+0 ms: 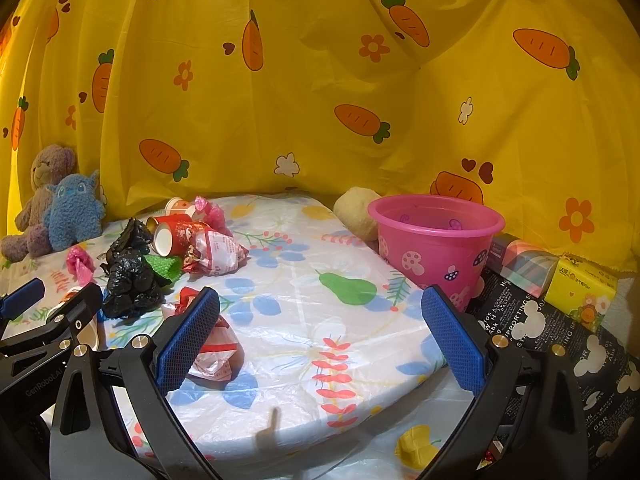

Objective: Collect trash

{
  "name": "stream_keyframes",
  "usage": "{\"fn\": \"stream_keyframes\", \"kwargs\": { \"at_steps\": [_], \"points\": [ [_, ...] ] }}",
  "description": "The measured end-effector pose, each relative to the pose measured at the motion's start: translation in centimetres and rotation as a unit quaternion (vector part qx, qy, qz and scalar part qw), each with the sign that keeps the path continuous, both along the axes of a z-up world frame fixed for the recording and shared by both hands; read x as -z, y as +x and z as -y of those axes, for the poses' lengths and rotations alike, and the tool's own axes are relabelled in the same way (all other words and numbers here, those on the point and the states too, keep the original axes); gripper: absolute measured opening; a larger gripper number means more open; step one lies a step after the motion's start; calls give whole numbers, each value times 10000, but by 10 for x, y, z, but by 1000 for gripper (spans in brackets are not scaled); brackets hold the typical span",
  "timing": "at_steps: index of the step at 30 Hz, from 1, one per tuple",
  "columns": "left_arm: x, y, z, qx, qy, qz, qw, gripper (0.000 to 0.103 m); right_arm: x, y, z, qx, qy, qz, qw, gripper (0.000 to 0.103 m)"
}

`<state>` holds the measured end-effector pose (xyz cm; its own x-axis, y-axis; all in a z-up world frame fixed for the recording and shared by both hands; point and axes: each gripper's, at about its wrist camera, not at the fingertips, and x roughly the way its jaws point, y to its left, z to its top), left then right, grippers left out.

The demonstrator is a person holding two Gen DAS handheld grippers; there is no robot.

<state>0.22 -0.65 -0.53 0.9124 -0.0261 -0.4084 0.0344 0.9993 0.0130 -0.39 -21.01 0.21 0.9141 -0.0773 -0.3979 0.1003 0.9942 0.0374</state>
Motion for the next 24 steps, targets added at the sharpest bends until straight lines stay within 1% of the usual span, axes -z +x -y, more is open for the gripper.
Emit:
{"fn": "stream_keyframes", "kwargs": {
  "at_steps": [24],
  "points": [
    [1, 1, 6, 18, -5, -8, 10000, 90, -2, 1, -1, -13, -6, 57, 10000, 98]
  ]
}}
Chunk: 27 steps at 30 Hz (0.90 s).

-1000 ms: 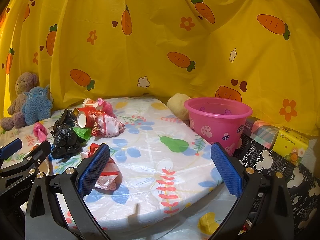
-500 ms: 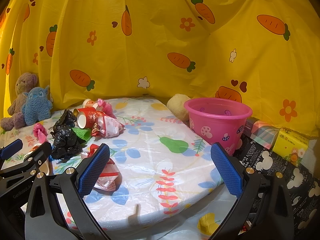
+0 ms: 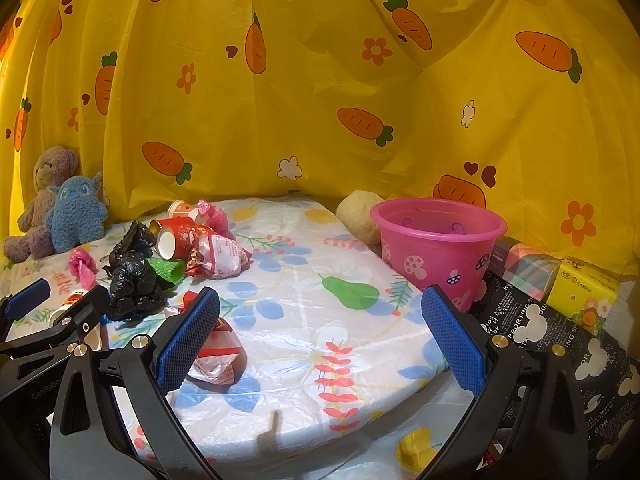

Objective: Collect trash

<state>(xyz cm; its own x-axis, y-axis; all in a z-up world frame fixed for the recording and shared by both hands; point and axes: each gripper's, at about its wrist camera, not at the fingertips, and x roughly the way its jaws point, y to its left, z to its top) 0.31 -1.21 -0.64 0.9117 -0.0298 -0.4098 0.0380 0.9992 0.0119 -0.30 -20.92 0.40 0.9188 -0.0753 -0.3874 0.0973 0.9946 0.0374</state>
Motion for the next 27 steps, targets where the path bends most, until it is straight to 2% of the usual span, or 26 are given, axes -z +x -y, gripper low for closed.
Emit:
{"fn": "stream_keyframes", "kwargs": {
  "at_steps": [27],
  "points": [
    [-2, 4, 10, 10, 8, -3, 10000, 90, 3, 2, -4, -103, 32, 27, 9999, 98]
  ]
}}
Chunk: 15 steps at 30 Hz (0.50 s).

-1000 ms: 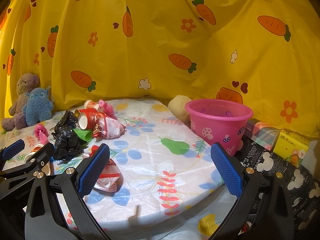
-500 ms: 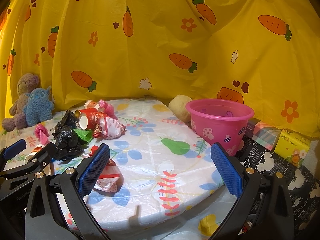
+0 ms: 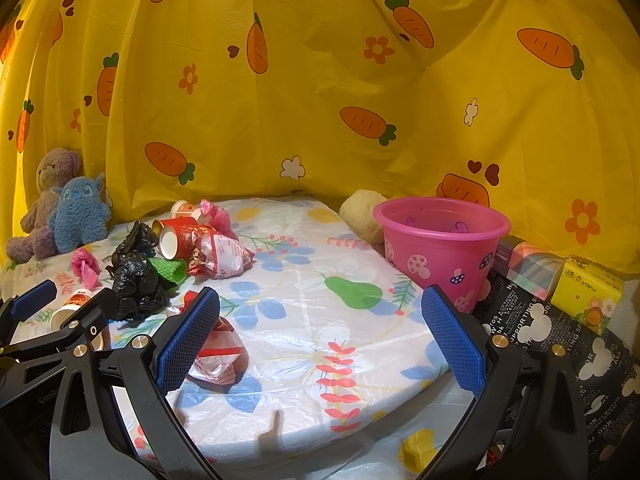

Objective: Collect trash
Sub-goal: 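Grasp the white-and-orange paper cup with the left gripper while the right gripper grasps the red-white wrapper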

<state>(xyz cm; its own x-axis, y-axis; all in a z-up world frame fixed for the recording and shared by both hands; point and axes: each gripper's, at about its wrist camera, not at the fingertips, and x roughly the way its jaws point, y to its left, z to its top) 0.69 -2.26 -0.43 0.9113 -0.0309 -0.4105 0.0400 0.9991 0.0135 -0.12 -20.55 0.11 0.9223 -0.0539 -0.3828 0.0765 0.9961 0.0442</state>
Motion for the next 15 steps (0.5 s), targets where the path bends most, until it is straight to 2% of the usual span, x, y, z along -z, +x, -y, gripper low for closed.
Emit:
{"fn": "stream_keyframes", "kwargs": {
  "at_steps": [11, 15],
  "points": [
    [14, -3, -24, -251, -75, 7, 9997, 90, 9, -1, -4, -320, 118, 1, 9994, 98],
    [21, -8, -38, -435, 42, 45, 9990, 90, 14, 0, -12, -595, 156, -43, 9981, 98]
  ]
}}
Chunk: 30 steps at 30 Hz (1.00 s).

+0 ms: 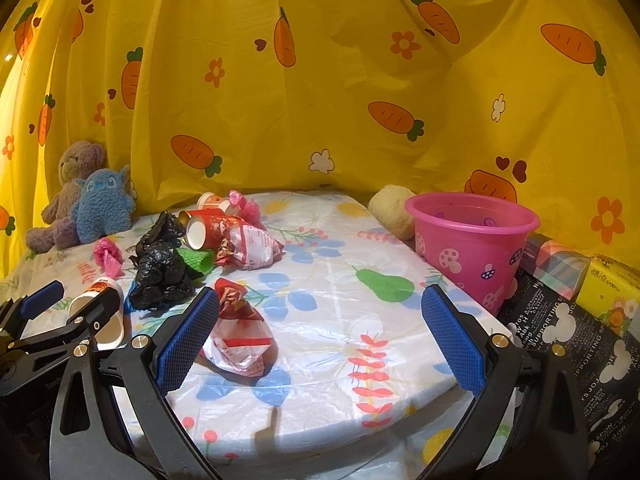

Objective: Collect trash
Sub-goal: 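Grasp the white-and-orange paper cup with the left gripper while the right gripper grasps the red-white wrapper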

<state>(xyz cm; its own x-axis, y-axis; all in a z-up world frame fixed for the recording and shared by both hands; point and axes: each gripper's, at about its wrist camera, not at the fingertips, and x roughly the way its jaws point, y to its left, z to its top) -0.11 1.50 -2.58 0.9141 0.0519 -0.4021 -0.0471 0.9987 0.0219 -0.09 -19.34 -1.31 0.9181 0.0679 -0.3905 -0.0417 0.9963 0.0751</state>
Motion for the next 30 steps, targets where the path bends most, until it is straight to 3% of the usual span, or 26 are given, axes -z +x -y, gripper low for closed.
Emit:
{"fn": "stream_keyframes", "kwargs": {
  "at_steps": [7, 11, 13, 20, 23, 28, 30],
  "points": [
    [14, -4, -33, -387, -16, -83, 9992, 89, 15, 9, -23, -545, 12, -119, 9984, 91],
    [22, -2, -46, -543, -58, -250, 9982, 83, 25, 17, -36, -695, -22, -210, 9974, 88],
    [26, 1, -50, -593, -83, -322, 9977, 78, 29, 21, -40, -753, -26, -248, 9968, 80],
    [36, 13, -59, -633, -205, -577, 9961, 68, 41, 38, -49, -912, 6, -386, 9951, 70],
    [39, 19, -64, -649, -293, -715, 9949, 61, 45, 46, -51, -969, 38, -473, 9942, 61],
    [44, 27, -71, -624, -446, -880, 9932, 44, 49, 52, -50, -984, 83, -548, 9936, 36],
    [47, 30, -71, -598, -483, -941, 9926, 34, 51, 54, -48, -992, 106, -562, 9934, 33]
  ]
}}
